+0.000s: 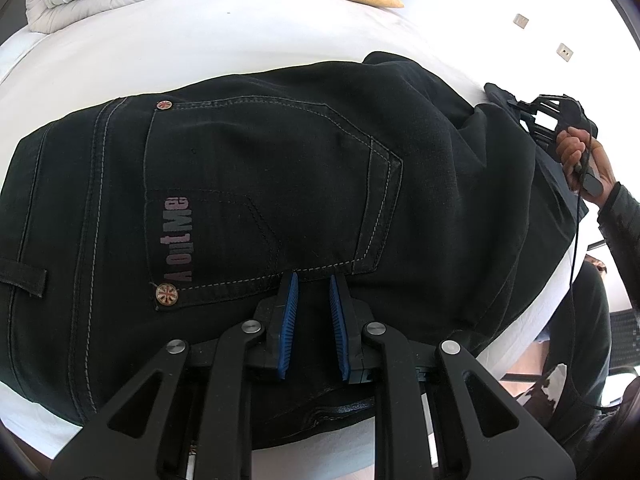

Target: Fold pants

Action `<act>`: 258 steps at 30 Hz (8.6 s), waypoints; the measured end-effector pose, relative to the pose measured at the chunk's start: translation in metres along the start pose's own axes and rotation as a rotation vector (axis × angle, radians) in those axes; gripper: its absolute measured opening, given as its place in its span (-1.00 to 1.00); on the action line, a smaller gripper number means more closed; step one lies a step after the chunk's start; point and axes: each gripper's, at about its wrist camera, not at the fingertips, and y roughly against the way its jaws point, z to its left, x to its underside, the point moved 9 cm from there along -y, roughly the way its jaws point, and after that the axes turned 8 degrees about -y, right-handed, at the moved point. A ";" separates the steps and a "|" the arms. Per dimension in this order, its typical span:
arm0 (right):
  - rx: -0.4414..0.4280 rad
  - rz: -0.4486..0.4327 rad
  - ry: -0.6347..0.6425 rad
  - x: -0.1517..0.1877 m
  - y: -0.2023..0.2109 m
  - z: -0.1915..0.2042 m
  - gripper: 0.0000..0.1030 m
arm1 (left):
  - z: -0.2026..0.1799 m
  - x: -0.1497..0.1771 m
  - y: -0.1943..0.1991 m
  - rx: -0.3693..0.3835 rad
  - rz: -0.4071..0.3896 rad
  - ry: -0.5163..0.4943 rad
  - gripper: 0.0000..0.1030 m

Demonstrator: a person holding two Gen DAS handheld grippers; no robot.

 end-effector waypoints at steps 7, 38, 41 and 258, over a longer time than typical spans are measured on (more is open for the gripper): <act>0.043 -0.124 0.138 0.003 0.054 0.026 -0.92 | 0.001 0.000 -0.001 -0.003 -0.001 -0.006 -0.68; 0.063 -0.307 -0.164 0.039 0.203 -0.128 -0.88 | 0.015 -0.003 0.004 0.028 0.014 0.011 -0.68; 0.098 -0.322 -0.147 0.039 0.208 -0.124 -0.88 | 0.014 -0.003 0.004 0.025 0.018 0.006 -0.68; -0.067 -0.338 -0.187 0.010 0.181 -0.116 0.15 | -0.087 -0.041 -0.053 0.343 -0.137 0.298 -0.84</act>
